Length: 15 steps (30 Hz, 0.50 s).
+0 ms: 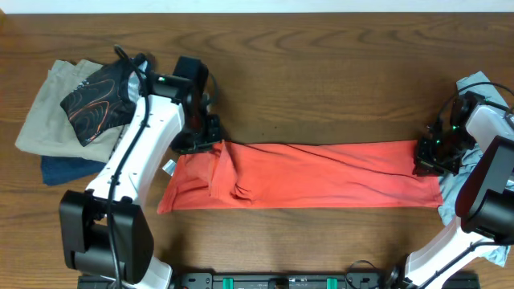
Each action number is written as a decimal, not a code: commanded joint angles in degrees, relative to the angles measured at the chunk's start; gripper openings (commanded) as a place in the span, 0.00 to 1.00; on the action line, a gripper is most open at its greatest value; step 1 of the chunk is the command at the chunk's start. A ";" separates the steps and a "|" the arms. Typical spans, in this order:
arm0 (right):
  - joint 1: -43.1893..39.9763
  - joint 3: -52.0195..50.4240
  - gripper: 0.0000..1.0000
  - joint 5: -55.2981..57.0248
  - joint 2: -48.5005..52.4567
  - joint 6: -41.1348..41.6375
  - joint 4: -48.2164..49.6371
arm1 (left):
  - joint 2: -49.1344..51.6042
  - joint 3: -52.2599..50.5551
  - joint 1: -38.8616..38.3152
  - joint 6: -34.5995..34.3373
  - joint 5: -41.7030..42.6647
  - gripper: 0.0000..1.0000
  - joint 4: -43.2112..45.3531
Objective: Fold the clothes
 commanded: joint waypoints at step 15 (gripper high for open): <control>-0.94 4.76 0.22 -1.05 0.72 -2.73 -6.34 | 6.21 -13.05 -0.66 -9.22 -13.66 0.08 16.00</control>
